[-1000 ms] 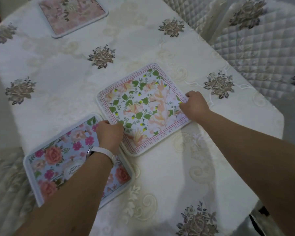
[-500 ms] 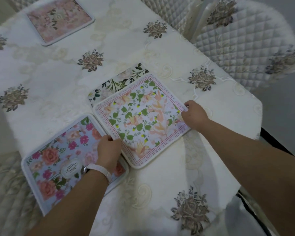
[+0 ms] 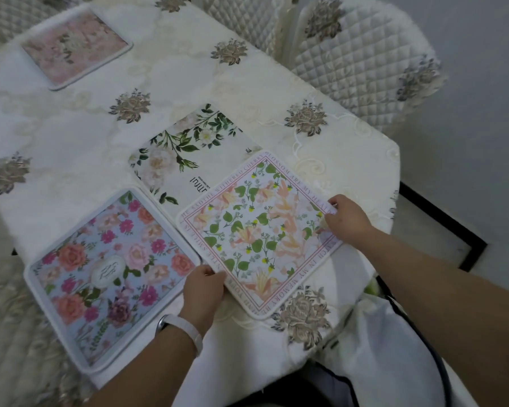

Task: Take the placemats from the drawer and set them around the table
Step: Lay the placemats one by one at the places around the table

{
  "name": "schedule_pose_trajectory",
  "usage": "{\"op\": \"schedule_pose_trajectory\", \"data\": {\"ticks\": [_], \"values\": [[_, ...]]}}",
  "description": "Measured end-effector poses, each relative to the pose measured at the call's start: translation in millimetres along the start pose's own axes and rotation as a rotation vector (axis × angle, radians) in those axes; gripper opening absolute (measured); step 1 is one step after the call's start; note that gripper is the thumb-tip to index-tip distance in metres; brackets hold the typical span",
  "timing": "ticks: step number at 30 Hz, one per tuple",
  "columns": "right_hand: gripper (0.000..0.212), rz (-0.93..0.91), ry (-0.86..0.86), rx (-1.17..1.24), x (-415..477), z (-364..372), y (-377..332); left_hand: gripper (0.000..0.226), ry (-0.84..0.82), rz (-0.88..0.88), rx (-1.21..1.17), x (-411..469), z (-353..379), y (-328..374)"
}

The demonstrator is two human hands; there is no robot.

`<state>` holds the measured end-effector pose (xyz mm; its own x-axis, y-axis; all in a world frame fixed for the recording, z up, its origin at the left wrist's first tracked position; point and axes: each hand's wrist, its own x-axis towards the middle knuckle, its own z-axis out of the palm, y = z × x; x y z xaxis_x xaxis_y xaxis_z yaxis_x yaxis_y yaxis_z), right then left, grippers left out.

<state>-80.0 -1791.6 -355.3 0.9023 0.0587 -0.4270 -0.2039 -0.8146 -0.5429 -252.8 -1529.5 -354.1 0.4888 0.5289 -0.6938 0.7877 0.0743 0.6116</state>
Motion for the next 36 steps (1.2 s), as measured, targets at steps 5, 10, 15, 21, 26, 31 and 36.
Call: {"op": "schedule_pose_trajectory", "data": {"ticks": [5,10,15,21,26,31,36], "values": [[0.027,0.02,0.001,-0.013,-25.7,-7.7,25.4,0.008,-0.056,-0.007,0.016,-26.5,10.7,-18.8],[0.025,0.032,-0.01,-0.024,-45.2,-13.3,44.4,0.011,-0.096,-0.028,0.057,-46.8,15.9,-32.8],[0.025,0.02,-0.016,-0.021,-55.8,-16.9,52.8,0.01,-0.12,-0.041,0.06,-53.1,18.5,-43.3],[0.028,0.033,0.014,0.011,-58.7,-14.3,60.6,0.011,-0.144,-0.052,0.057,-51.3,17.6,-42.8],[0.028,0.022,0.043,0.03,-53.2,-10.8,61.7,0.013,-0.163,-0.059,0.04,-49.2,17.6,-45.8],[0.042,-0.008,0.134,-0.137,-52.3,-4.9,68.0,0.017,0.044,0.241,0.317,-59.5,9.1,-47.6],[0.052,-0.46,0.095,-0.475,-74.1,30.4,50.0,0.031,0.11,0.87,0.694,-36.8,13.0,-55.8]]}}
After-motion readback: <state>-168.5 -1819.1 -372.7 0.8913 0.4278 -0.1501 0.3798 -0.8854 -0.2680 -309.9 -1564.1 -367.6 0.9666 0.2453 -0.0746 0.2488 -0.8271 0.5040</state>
